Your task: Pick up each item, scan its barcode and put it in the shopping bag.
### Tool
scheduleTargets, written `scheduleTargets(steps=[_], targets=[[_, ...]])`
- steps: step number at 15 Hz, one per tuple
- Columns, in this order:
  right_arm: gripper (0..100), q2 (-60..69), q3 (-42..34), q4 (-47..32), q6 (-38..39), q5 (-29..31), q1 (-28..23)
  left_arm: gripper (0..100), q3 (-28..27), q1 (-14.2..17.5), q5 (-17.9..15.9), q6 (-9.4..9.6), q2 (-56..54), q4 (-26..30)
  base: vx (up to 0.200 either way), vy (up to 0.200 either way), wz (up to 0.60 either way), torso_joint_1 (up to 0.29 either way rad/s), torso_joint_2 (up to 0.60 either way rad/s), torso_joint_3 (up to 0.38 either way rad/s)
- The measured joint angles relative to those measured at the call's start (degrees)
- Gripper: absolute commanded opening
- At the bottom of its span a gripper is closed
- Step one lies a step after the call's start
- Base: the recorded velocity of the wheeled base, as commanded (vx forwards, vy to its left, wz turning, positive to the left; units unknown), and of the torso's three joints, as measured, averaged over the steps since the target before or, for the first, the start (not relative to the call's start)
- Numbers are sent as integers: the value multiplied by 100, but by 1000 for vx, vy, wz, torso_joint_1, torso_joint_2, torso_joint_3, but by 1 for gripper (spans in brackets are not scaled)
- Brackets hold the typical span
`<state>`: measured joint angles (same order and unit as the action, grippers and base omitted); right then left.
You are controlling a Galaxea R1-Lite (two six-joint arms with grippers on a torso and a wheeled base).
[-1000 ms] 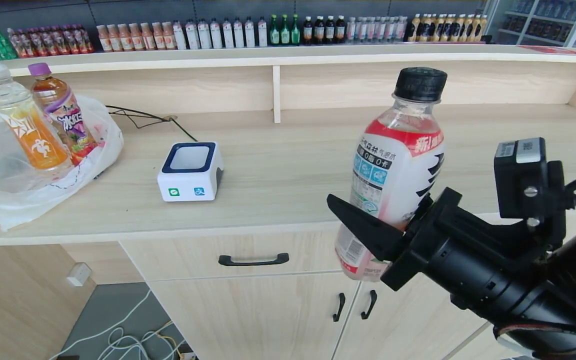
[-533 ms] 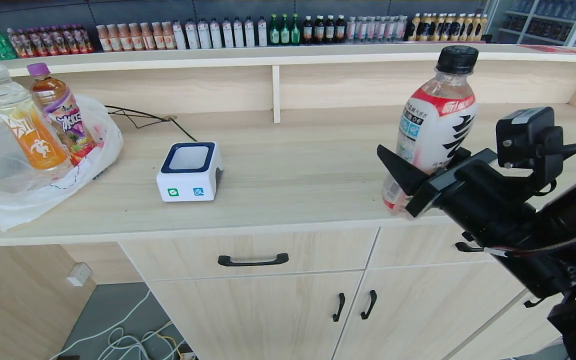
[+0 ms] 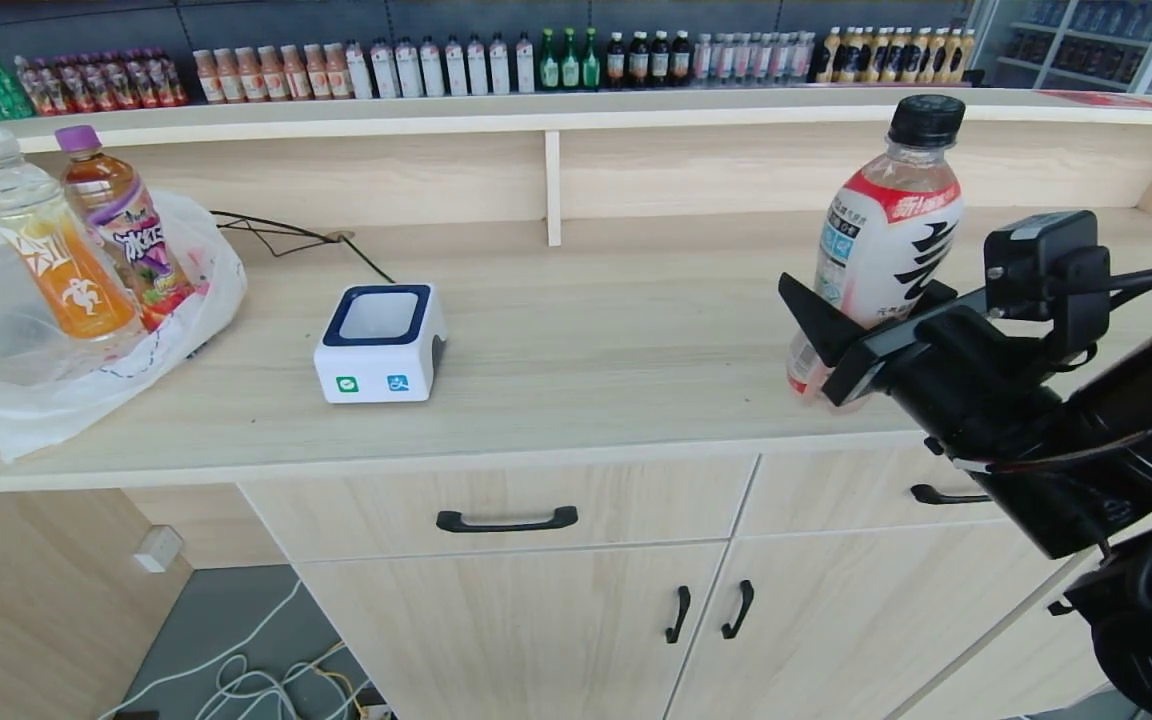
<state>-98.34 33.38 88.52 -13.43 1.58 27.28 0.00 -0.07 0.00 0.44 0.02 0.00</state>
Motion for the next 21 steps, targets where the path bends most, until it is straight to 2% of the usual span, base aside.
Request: scheduleTargets(steps=[2,4,6,8,10,13,18,21], targets=[[0,-11,68,101,172,304,-22,100,0,0,0,-11,0,0,0,100,0,1,4,1],[0,-41,313,156,235,356,24,100,0,0,0,-23,0,0,0,200,0,2,5,2],[0,-105,341,134,251,396,238,100,0,-4,0,-33,0,0,0,200,0,0,2,-2],[0,-133,367,165,251,712,417,100,0,7,-2,-34,0,0,0,200,0,5,-2,0],[0,-179,642,134,252,785,607,100,0,-4,0,-34,0,2,0,200,0,7,7,2],[0,-190,780,150,257,853,670,100,0,2,0,-34,0,0,0,200,0,-4,5,6],[0,-171,516,143,329,1182,647,100,0,2,0,-34,0,0,0,200,0,0,2,1],[0,27,63,134,857,1403,861,100,0,2,0,-37,0,2,0,200,0,1,2,2]])
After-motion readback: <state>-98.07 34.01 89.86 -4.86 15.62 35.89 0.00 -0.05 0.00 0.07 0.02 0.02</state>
